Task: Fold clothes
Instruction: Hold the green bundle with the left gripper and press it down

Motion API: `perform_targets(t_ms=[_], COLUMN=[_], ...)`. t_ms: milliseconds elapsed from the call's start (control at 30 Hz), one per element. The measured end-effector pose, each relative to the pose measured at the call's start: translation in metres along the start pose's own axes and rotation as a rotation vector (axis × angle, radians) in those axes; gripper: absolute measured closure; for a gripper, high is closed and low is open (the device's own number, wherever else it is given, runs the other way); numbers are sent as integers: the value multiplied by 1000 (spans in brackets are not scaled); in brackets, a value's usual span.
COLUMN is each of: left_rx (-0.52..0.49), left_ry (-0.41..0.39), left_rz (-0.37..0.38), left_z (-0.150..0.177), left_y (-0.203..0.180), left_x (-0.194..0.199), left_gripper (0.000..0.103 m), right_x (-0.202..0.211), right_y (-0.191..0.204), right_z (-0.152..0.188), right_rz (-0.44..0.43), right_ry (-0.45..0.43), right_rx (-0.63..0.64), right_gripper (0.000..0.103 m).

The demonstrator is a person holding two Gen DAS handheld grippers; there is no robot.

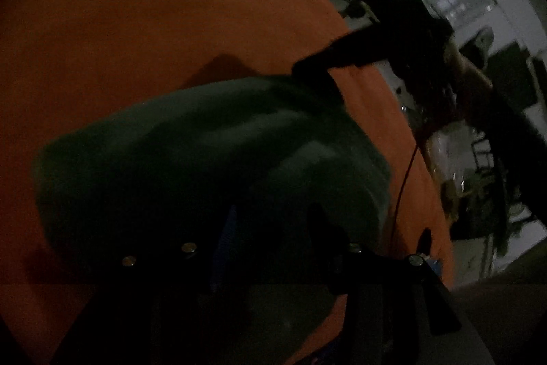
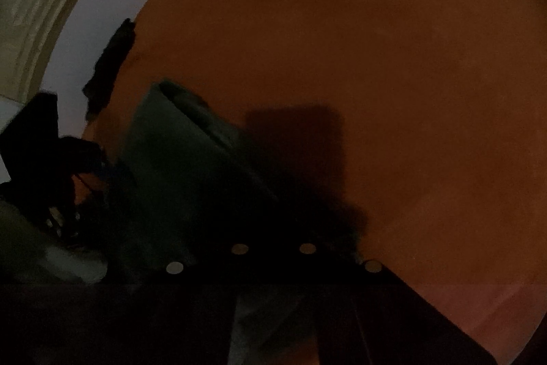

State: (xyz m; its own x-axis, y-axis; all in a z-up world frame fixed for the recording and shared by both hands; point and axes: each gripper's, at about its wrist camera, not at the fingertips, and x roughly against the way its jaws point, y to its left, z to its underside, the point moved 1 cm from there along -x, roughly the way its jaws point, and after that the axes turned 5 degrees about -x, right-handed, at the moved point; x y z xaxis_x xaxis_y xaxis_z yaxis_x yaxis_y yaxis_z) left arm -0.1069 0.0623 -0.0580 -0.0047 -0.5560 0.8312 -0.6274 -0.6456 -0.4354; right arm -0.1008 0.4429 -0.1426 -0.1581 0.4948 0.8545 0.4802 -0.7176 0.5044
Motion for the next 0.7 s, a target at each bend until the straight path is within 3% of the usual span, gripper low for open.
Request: perform_targets(t_ms=[67,100,133,200,233,267,333,500,633,700], left_rx=[-37,-30,-20,33,36,35,-6,-14,-33,-40], left_ry=[1,5,9,9,7,6,11,-27,-36,-41], left_rz=[-5,-15,-19,40,66,89,101,7,17,42], left_z=[-3,-6,-8,-7,-3,2,17,60,60,53], left_y=[-3,1,5,9,6,1,-14,-23,-23,-18], left_x=[-2,-2,-2,-3,-5,-7,-15,-34,-18,-3], left_gripper=[53,52,52,51,51,51,51,51,51,51], right_x=[-1,-3,-6,-11,-13,-16,-21,-34,-45,-37], right_y=[-8,-8,-8,-8,-8,-8,-9,-11,-14,-15], right_z=[0,-2,-3,-7,-9,-10,-14,-16,-12,-13], right_rz=[-52,-49,-45,-37,-33,-29,-21,-15,-35,-25], right_ry=[27,18,9,-10,-20,-30,-49,-74,-59,-85], right_rx=[-5,-3,-1,4,6,8,12,-2,-39,-71], right_gripper=[70,49,48,52,77,90,94,95,94,85])
